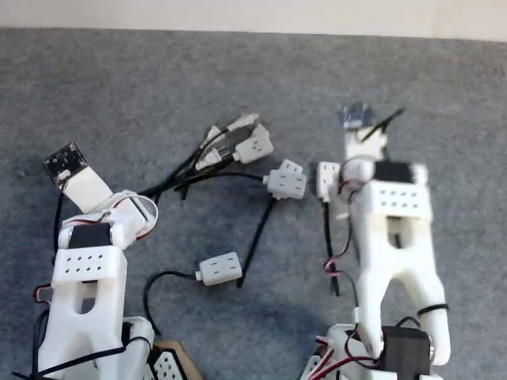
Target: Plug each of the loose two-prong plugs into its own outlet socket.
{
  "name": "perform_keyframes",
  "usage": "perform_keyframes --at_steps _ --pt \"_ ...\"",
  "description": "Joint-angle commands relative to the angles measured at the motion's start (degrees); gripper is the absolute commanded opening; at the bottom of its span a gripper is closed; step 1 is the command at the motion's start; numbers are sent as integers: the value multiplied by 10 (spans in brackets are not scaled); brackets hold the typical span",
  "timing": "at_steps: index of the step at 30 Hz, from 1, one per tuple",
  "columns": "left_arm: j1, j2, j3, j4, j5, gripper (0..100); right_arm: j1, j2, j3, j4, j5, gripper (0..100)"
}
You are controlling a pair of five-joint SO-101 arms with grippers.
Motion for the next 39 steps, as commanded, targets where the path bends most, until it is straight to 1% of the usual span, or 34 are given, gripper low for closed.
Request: perform_keyframes --at_steps 1,3,5,9,13,15,18,22,25,27,29,37,39 --pt "3 -9 -2 -8 4 252 37 27 -102 44 141 6" --pt "3 -9 -2 -8 4 252 56 67 -97 42 205 6" --pt "3 -9 -2 -8 4 252 78 103 -68 -4 247 6" --pt "3 -9 -1 -8 4 252 93 165 3 -124 273 6" --pt "3 -9 -1 -8 3 252 58 192 87 -211 277 6" --pt "3 -9 -1 -8 3 252 43 191 115 -235 274 6" --pt "3 -9 -1 -8 3 252 36 192 130 -240 247 6" --pt "3 -9 -1 -8 3 252 36 195 133 -240 250 22" --pt "3 -9 -1 -8 3 252 38 195 135 -240 279 104" --pt "3 -9 -1 -8 3 252 40 196 136 -240 280 159" --pt "3 -9 -1 -8 3 252 44 194 136 -240 278 192" --pt "3 -9 -1 -8 3 252 44 196 137 -237 280 193" --pt "3 -9 -1 -8 3 252 45 196 140 -237 280 157"
